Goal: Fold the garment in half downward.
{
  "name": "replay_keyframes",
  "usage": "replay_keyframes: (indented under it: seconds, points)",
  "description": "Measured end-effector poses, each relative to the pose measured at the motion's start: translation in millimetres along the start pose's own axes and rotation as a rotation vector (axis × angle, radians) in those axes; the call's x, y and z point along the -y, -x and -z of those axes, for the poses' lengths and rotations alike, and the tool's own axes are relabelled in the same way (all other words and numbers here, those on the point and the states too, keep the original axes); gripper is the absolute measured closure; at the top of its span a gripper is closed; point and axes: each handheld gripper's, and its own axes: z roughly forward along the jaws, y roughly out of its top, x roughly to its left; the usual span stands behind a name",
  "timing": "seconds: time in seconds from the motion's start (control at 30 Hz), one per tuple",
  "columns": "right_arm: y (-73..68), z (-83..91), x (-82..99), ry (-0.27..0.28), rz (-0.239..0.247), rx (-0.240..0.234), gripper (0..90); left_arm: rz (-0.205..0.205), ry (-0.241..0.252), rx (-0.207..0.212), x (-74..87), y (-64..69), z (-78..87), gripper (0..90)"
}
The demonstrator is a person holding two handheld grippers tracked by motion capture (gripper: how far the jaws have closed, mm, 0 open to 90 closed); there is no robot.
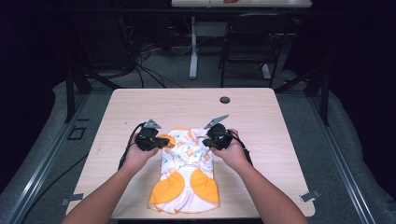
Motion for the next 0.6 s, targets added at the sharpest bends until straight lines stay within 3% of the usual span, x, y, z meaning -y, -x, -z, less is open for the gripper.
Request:
replay_keyframes:
  seconds: [0.37, 0.6]
  points:
    - [14.7, -12.1, -16.4, 0.012, -0.02, 0.024, 89.8, -0.002, -0.026, -0.005, -17.7, -8.3, -17.1, 89.9]
    - [24.1, -28.8, -20.1, 0.002, -0.047, 0.066, 85.4, 0.037, -0.01, -0.04, -22.8, -18.1, -29.2, 89.4]
